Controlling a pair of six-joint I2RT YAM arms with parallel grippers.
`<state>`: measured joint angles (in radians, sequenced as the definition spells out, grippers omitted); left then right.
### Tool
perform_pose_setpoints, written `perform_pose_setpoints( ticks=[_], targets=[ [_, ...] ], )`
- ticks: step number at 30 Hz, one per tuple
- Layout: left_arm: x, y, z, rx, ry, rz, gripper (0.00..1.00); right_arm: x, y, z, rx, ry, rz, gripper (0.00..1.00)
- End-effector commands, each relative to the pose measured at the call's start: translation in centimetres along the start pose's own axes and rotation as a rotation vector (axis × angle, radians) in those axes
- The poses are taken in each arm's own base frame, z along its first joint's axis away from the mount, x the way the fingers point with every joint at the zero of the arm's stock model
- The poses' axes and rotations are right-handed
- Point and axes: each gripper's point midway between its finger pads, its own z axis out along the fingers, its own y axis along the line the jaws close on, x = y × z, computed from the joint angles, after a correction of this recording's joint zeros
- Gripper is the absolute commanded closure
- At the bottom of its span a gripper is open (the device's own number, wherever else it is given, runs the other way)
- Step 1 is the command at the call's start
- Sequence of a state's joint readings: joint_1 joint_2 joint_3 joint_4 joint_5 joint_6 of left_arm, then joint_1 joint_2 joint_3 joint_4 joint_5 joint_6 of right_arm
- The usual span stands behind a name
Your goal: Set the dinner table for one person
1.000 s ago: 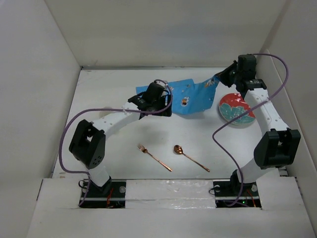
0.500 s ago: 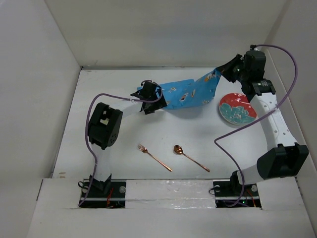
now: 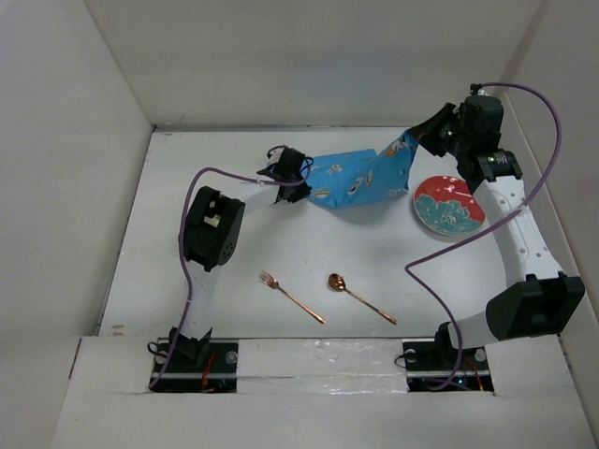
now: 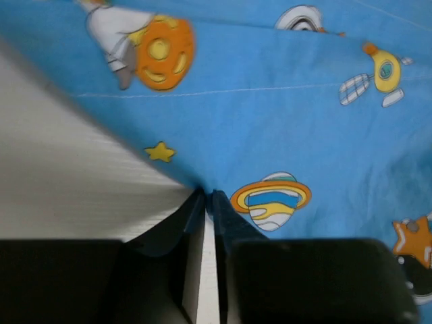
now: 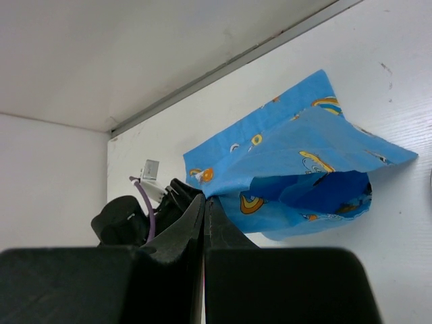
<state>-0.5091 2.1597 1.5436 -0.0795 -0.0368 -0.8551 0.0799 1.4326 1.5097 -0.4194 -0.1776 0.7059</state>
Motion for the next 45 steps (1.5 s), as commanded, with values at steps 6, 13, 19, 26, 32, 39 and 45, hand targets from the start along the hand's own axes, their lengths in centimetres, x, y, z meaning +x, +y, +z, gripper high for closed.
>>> perform_pose_setpoints(
  ticks=[6,13,19,26,32,39,45],
  targets=[
    [-5.7,-1.4,-2.9,-0.012,-0.159,0.033,1.0,-1.9,2.8,-2.3,-0.074,-0.054,-0.074,1.0],
    [-14.0,-6.1,-17.0,0.113,-0.428,0.131,1.0,-2.8,5.1,-5.4,-0.133,-0.068,-0.084,1.0],
    [-17.9,-5.1,-28.7,0.088,-0.629,0.179,1.0,-1.4,5.9,-9.4,-0.133,-0.006,-0.03,1.0],
    [-20.4,-6.5,-25.0,0.039,-0.511,0.362,1.0,2.3,0.6,-6.5,-0.021,0.037,-0.011,1.0],
    [-19.3,-3.9,-10.7,-0.086,-0.222,0.416,0.62,4.9,-5.0,0.4,0.151,0.138,-0.008,1.0],
    [-17.5,-2.6,-10.3,-0.126,-0.212,0.42,0.27,5.3,-5.7,3.2,0.208,0.137,-0.031,1.0],
    [-15.6,-2.0,-16.3,-0.039,-0.284,0.363,0.47,5.3,-6.4,3.8,0.219,0.12,-0.037,1.0]
  ],
)
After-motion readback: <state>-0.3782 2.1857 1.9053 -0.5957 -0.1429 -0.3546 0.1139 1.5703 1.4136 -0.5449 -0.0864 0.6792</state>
